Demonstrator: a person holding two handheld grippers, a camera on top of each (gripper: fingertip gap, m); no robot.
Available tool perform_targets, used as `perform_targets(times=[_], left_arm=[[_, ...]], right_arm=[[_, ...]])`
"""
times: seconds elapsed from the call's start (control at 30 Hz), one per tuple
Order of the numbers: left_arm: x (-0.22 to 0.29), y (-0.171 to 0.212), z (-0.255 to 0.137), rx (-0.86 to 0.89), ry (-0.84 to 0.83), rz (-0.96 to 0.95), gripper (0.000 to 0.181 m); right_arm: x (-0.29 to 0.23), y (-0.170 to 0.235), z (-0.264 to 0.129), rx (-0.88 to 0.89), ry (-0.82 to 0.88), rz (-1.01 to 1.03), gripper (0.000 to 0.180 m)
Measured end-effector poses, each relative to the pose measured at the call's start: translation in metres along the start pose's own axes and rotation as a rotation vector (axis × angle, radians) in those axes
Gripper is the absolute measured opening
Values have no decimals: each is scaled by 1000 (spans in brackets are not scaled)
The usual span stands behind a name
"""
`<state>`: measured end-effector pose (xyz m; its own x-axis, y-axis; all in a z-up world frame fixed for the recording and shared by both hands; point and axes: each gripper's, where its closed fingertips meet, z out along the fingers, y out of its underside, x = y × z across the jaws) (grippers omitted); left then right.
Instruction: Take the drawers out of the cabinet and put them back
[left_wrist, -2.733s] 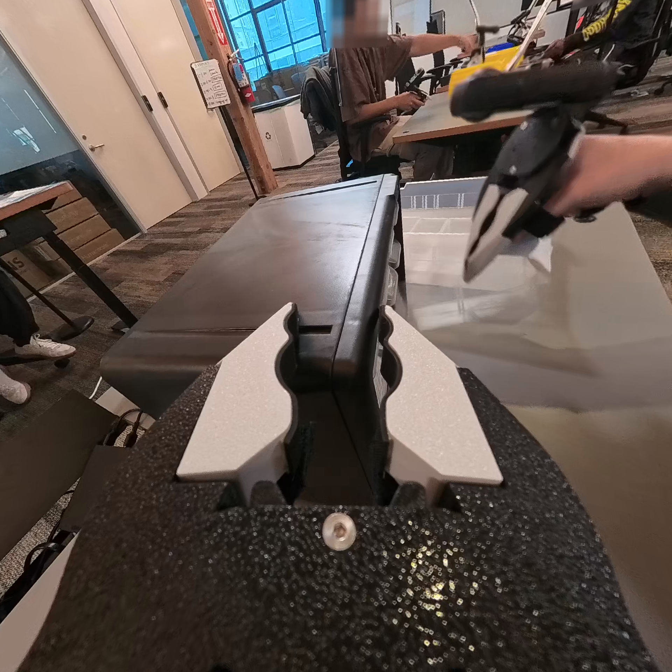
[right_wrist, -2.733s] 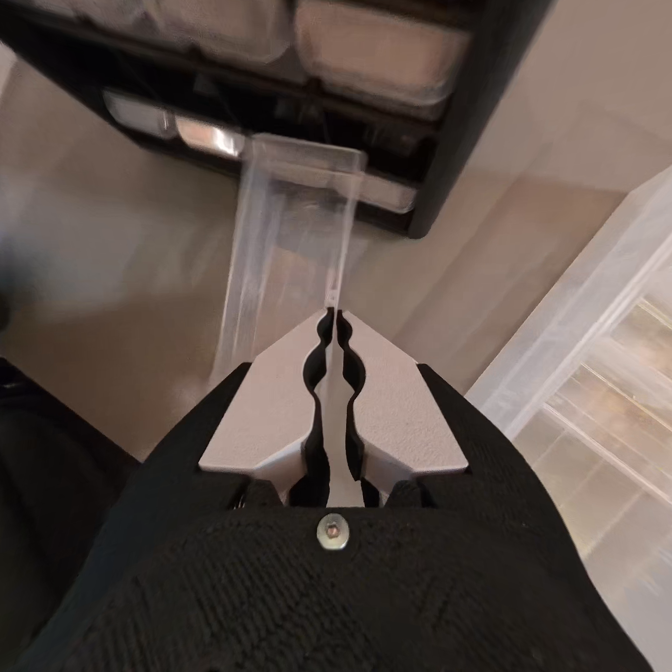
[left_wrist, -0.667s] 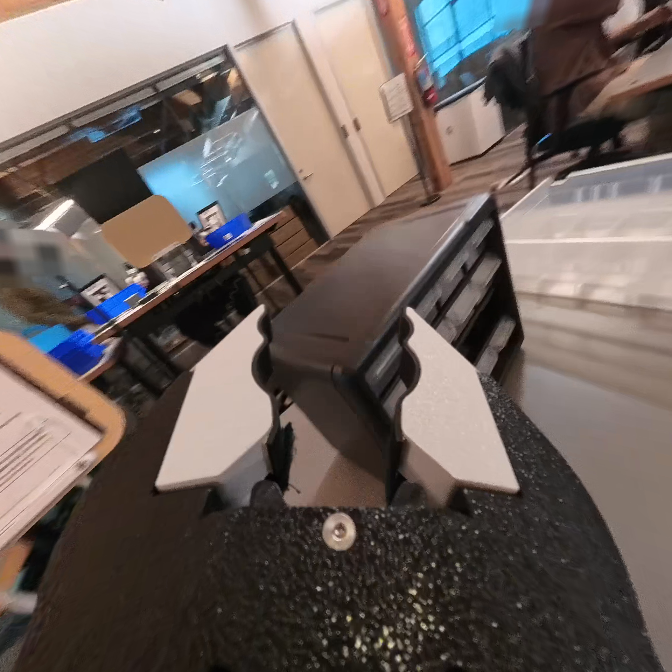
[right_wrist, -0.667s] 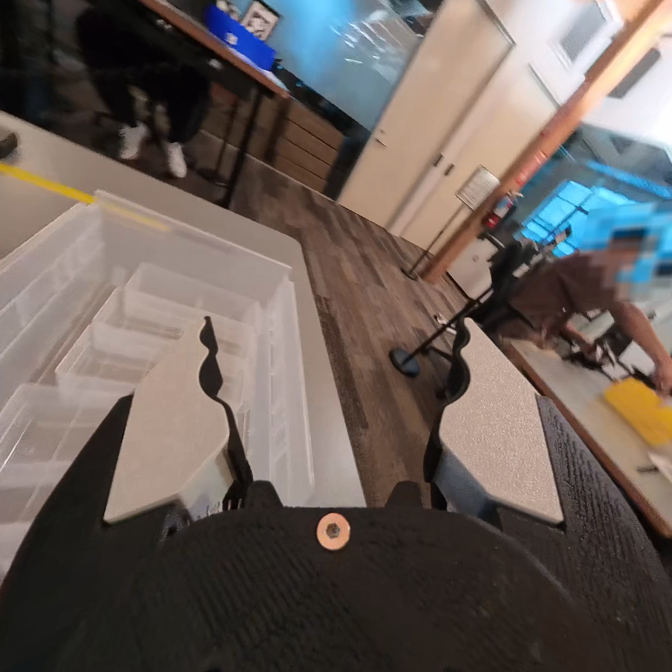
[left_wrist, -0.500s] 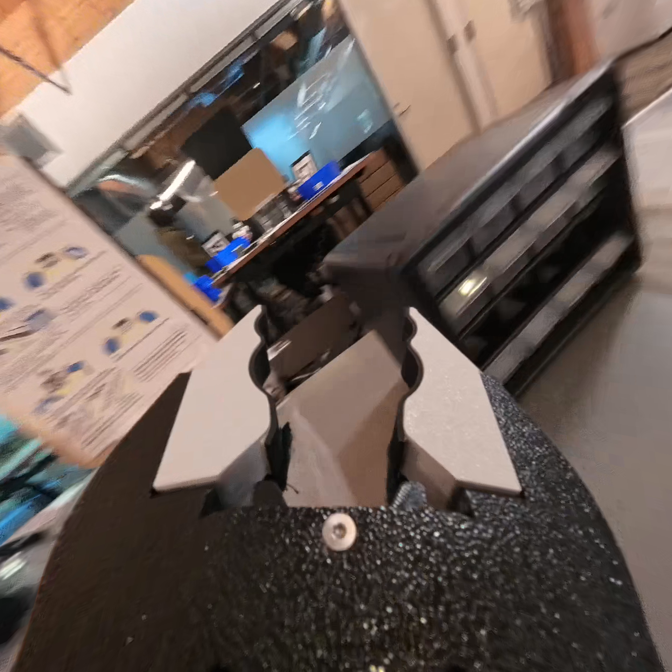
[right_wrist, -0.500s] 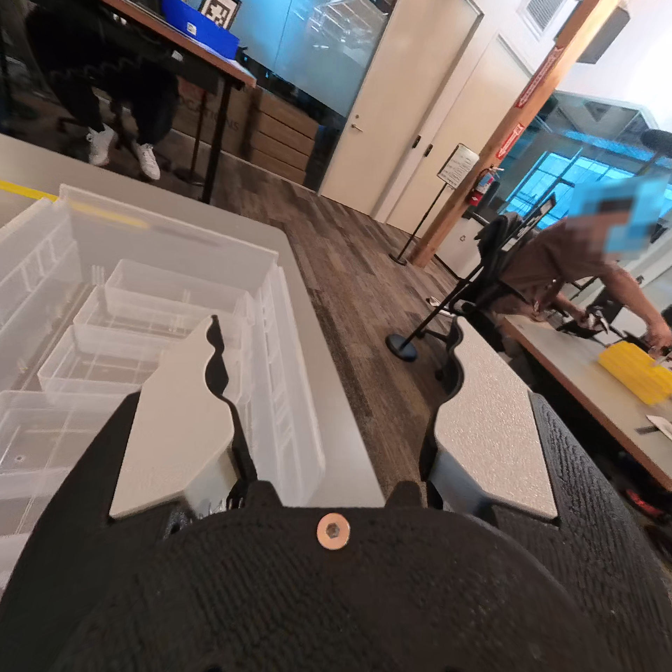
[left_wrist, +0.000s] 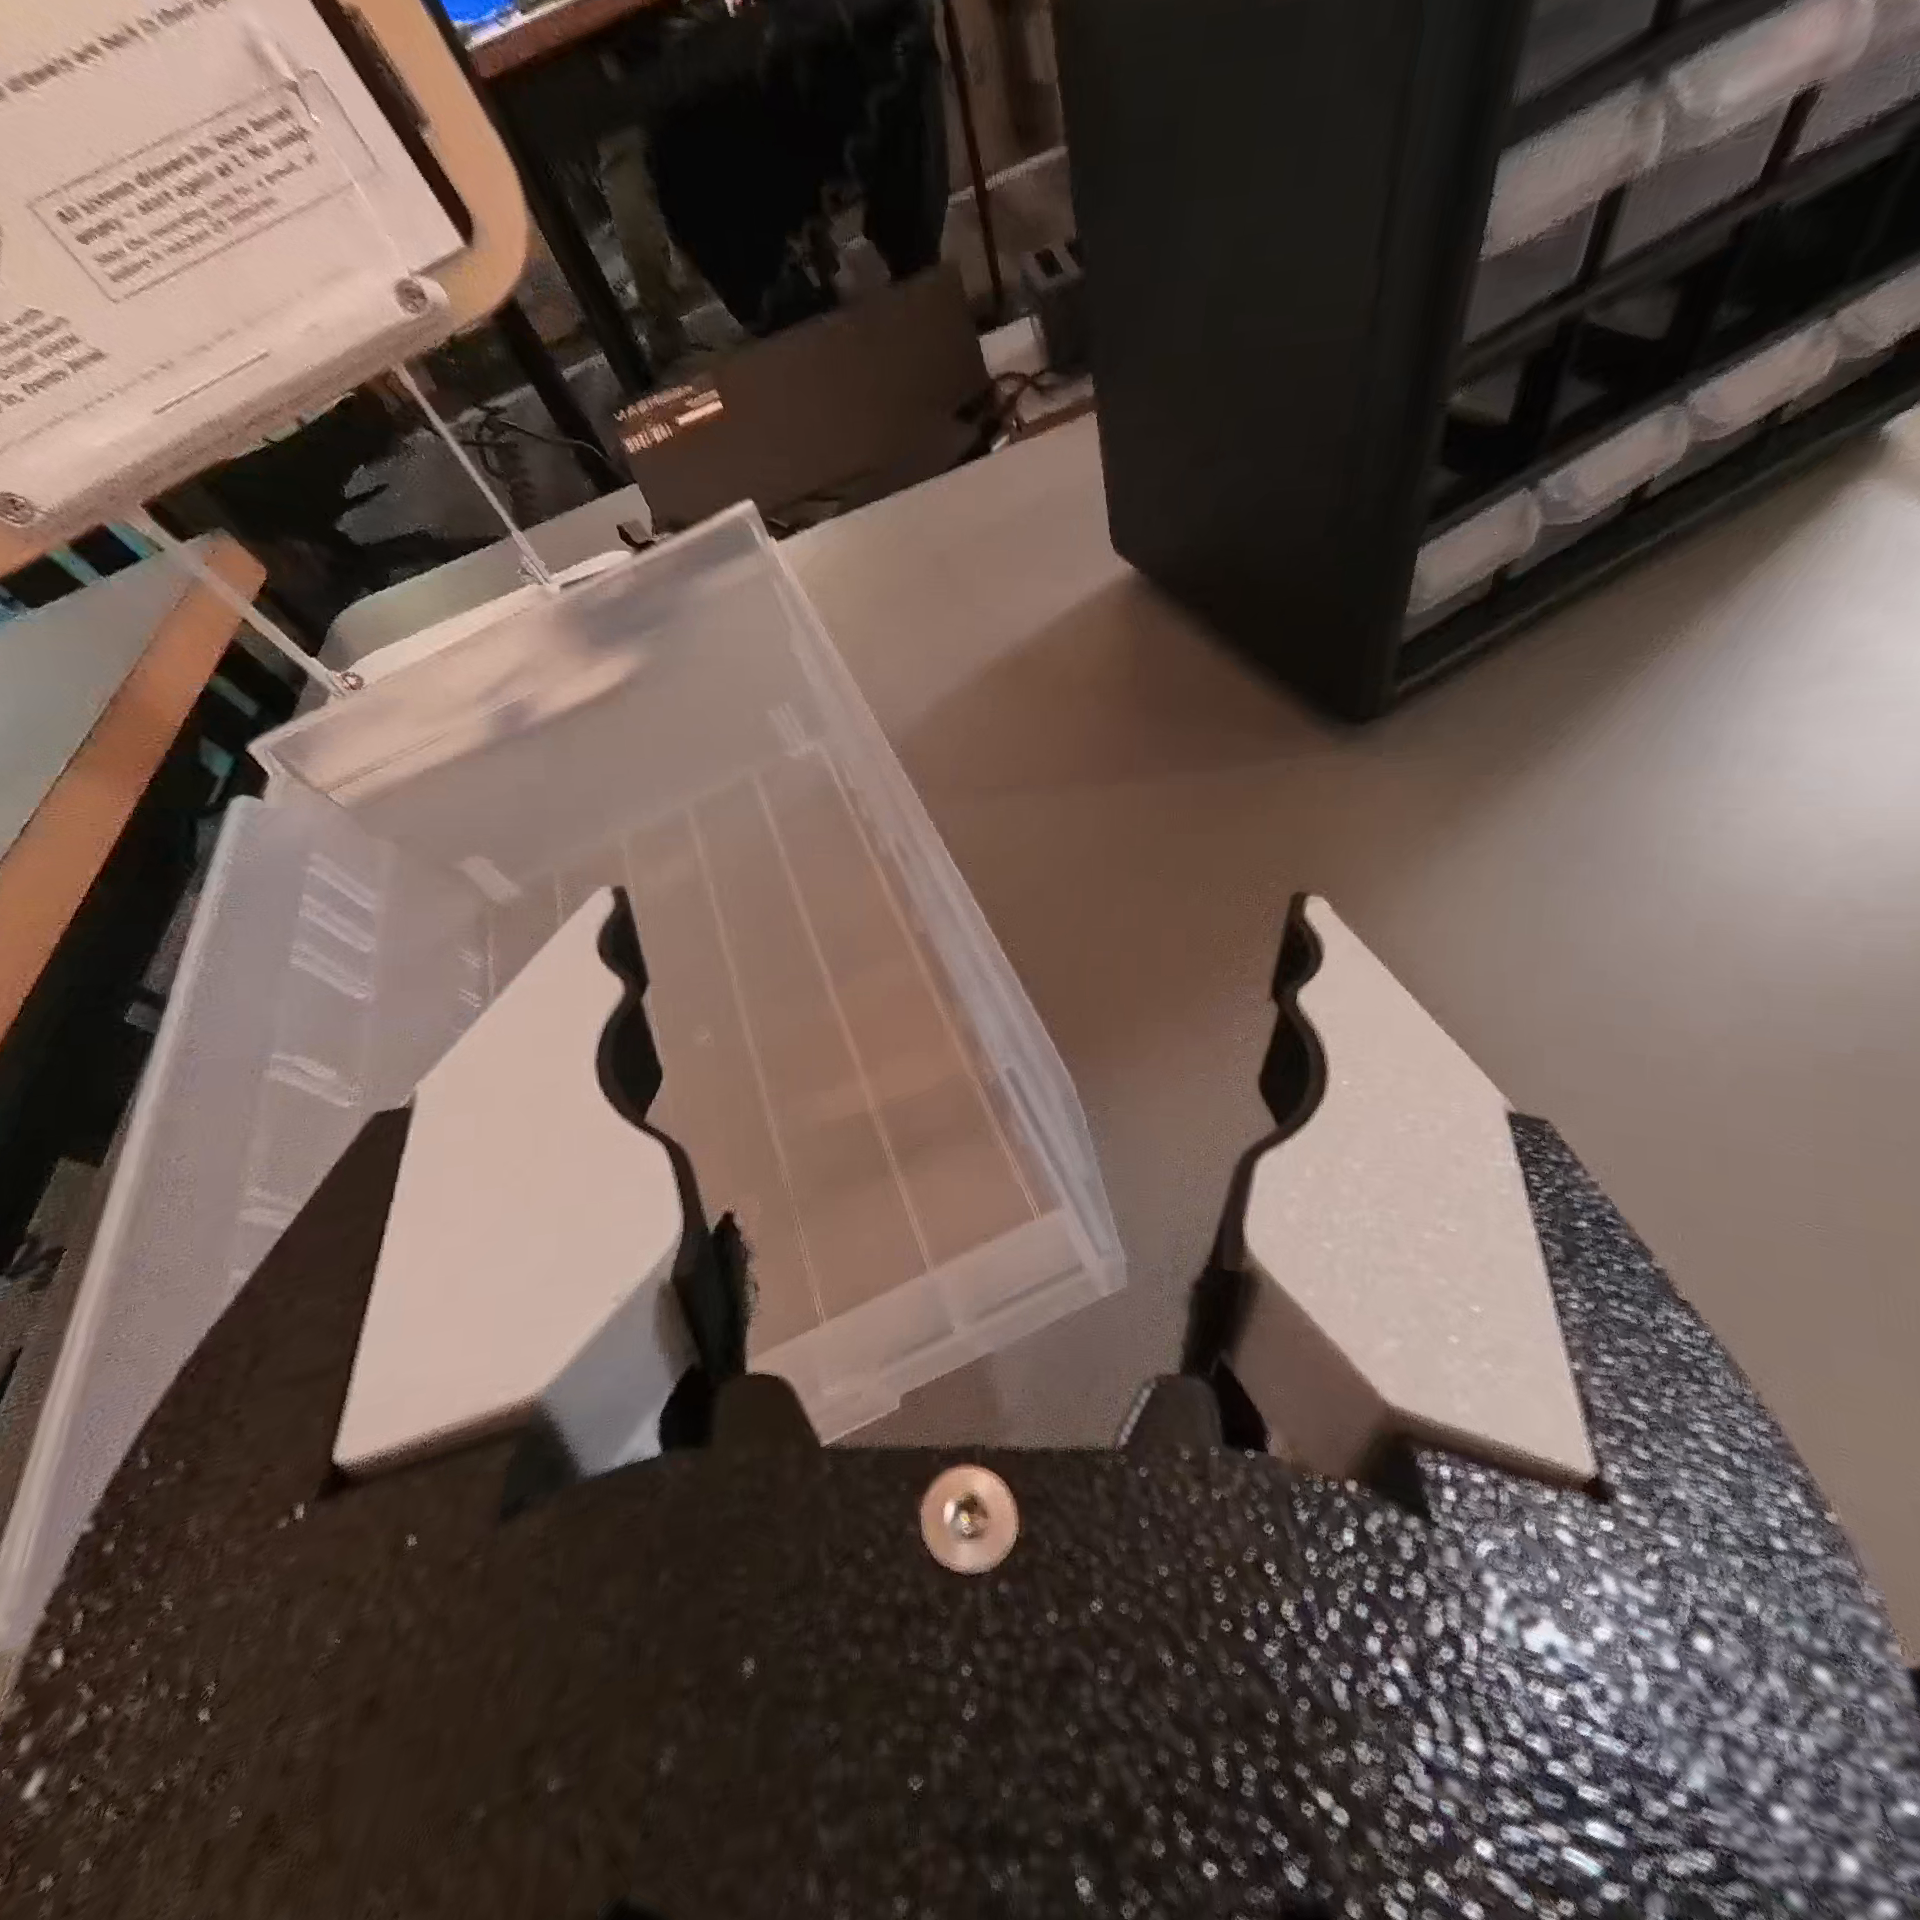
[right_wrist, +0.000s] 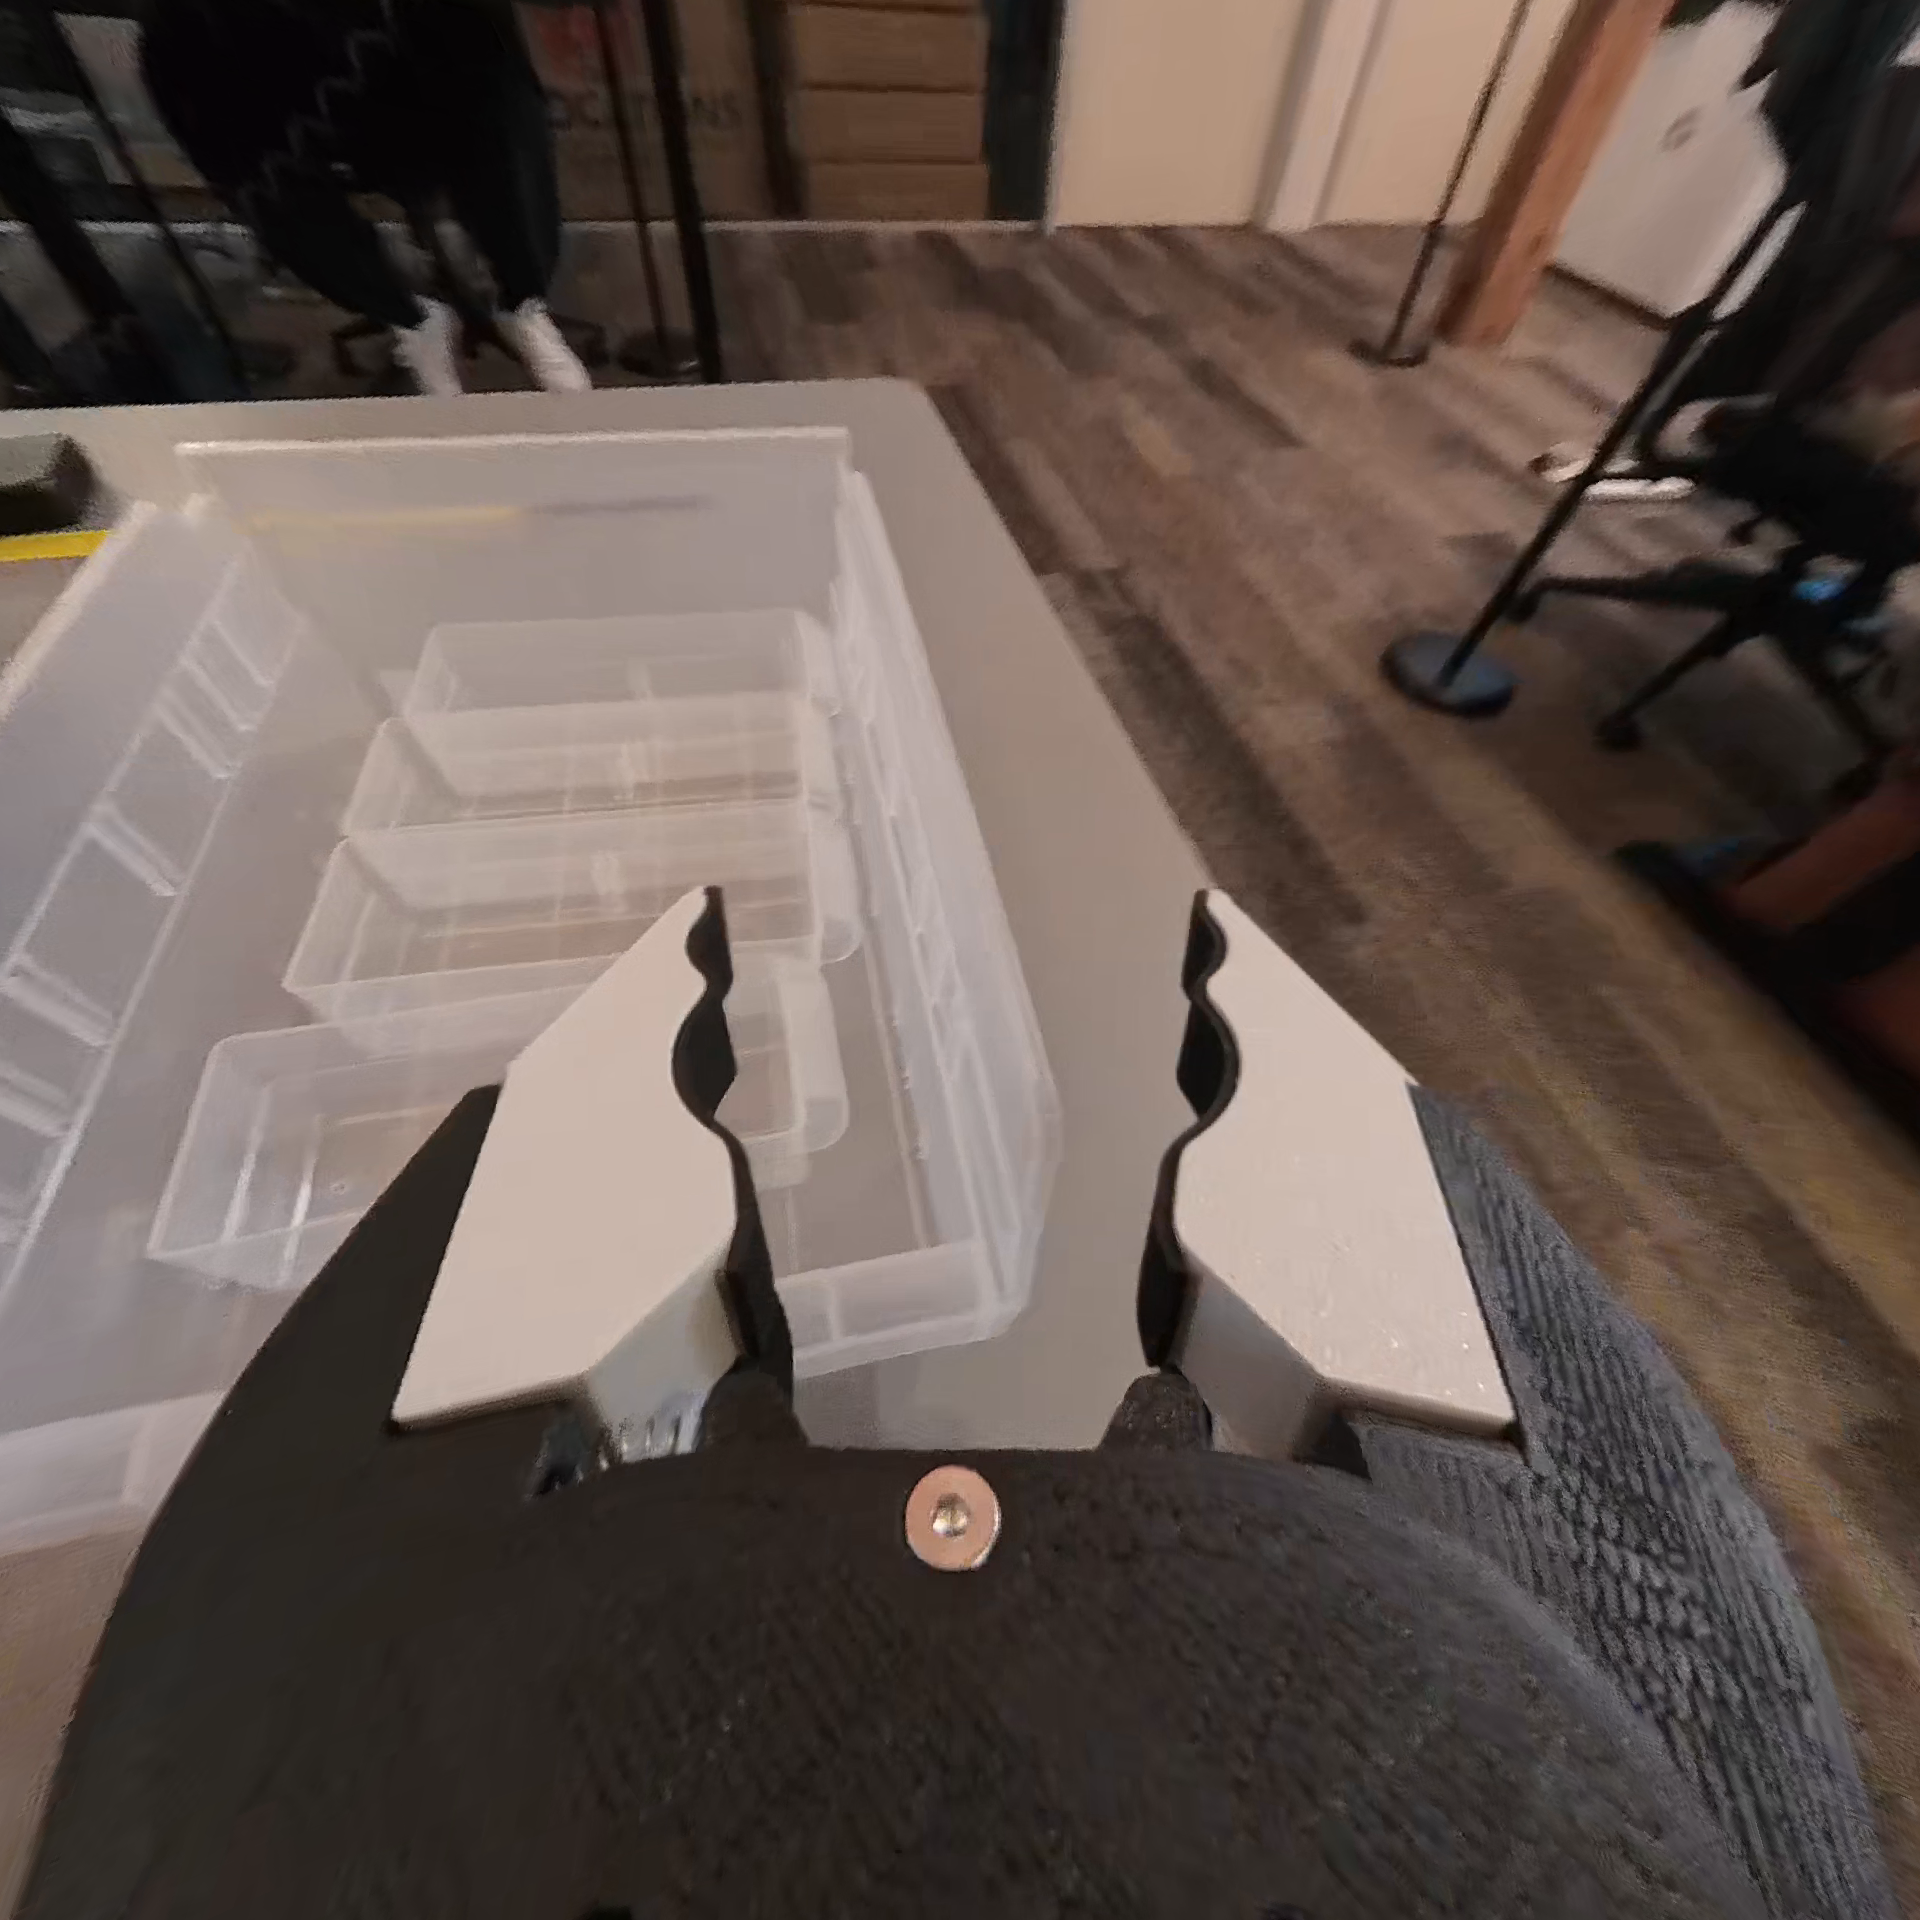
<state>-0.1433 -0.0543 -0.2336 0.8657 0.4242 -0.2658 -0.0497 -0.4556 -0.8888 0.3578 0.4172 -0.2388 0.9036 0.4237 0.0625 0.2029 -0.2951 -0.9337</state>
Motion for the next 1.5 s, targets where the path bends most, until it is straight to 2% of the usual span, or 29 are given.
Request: perform_targets(times=[0.03,0.1,0.23,0.37,0.43,0.47,0.6,0.7,0.77,0.83,0.93,1.5], left_arm=[[1,4,4,-8,-6,12,119],[8,14,13,-52,31,-4,119],[12,32,27,-121,40,-40,118],[9,53,35,-217,-4,-44,90],[14,62,39,-255,22,2,54],[14,63,41,-257,21,40,43],[16,64,45,-297,26,53,35],[13,65,43,-302,9,59,32],[4,68,40,-328,-44,53,22],[-12,71,34,-334,-105,60,4],[-11,72,28,-302,-41,68,4],[-23,68,-4,-159,-82,40,3]], right_arm=[[-4,4,3,-17,-35,20,86],[-9,13,7,-59,-76,53,84],[-11,30,15,-157,-48,76,77],[-13,37,20,-205,-24,21,76],[-9,40,21,-221,-6,-3,64],[-6,43,22,-231,3,-7,58],[-4,50,26,-241,-14,24,49],[0,50,26,-245,-26,17,29],[2,52,25,-254,-46,18,13],[0,51,25,-245,-84,52,8],[-4,52,22,-244,-122,77,5],[-16,70,-30,-235,-187,38,4]])
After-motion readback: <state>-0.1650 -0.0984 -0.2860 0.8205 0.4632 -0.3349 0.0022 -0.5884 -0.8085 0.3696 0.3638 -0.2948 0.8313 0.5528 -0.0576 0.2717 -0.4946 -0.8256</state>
